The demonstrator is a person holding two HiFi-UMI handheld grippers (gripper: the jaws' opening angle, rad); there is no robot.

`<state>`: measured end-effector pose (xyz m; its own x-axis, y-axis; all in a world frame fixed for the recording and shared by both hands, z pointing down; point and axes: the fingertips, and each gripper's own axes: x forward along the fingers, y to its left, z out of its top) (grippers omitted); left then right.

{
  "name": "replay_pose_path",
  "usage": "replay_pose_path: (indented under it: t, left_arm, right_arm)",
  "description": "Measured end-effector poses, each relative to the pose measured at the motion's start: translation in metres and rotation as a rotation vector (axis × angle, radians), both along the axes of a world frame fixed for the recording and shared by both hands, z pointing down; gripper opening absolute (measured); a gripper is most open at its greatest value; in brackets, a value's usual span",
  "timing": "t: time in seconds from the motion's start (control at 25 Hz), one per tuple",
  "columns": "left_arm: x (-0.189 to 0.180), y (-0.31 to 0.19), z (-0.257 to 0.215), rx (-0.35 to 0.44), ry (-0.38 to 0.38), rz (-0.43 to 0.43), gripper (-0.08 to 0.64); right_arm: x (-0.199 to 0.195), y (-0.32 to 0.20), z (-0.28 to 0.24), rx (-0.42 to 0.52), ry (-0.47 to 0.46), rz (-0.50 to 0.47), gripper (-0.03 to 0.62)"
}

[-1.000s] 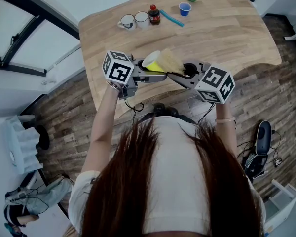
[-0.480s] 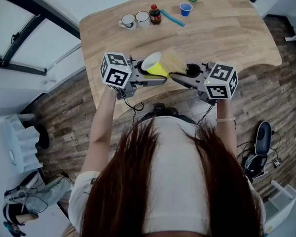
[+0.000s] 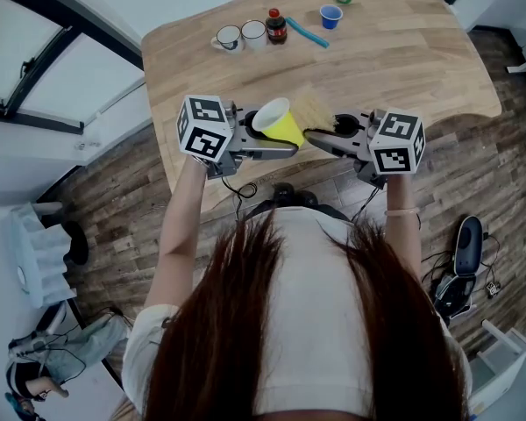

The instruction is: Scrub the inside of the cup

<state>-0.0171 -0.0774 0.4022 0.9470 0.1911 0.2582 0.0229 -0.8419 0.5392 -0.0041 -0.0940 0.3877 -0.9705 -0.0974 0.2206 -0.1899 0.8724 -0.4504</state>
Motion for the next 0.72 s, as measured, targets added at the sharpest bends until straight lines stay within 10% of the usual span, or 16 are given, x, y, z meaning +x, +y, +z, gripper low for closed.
replay_pose_path:
  t: [0.72]
  left_arm:
    - [-0.004,-0.008,0.019,0.057,-0.112,-0.060,0.255]
  right_arm:
    - [0.003,-0.009,0.015,0.006,0.034,0.066,0.081]
